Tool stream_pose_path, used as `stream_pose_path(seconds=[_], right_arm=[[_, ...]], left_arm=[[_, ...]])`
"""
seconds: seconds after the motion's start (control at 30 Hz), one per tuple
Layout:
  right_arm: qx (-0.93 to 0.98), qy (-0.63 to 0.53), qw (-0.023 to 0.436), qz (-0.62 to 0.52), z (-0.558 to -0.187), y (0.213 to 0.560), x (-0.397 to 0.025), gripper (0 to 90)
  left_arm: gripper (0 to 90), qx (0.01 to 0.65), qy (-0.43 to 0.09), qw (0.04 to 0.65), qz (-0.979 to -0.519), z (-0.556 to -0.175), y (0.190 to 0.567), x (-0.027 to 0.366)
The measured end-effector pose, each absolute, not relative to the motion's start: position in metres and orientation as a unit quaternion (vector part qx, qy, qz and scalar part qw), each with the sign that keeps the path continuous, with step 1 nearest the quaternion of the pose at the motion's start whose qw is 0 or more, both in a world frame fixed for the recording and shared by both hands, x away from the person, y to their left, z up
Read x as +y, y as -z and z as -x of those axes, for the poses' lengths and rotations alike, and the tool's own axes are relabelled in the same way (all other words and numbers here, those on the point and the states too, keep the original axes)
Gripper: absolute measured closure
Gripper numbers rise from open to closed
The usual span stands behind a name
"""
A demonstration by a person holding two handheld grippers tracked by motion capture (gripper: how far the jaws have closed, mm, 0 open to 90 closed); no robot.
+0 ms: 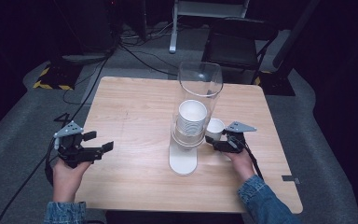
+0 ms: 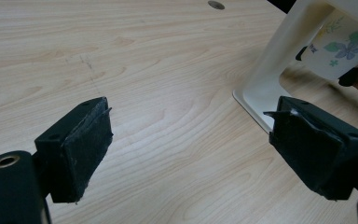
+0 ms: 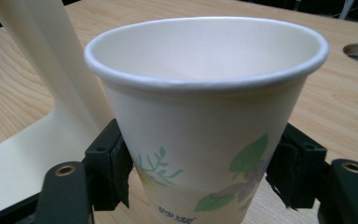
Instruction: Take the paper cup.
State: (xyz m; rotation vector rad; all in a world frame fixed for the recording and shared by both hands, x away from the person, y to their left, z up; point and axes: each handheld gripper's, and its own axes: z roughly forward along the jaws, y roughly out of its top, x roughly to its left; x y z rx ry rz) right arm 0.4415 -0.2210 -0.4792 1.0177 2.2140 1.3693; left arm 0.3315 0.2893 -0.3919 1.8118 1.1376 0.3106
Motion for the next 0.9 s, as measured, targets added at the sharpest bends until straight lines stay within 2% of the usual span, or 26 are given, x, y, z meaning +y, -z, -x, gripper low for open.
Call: stream_pose_path(seconds=[0.73,0.9], right_arm=[[0.802,-0.445,0.166,-0.362,-0.448,0.495,-0.212,30.6],[0.809,-0.432,0.159,-0.365,-0.448,0.497,-0.212,27.7]], left_arm=[[12.8,0.471,-0.128,0.471,-0.735,-0.326,0.393,0.296],[12.8,0.47,-0.125,0.472,-0.735,-0.327,0.393,0.295]])
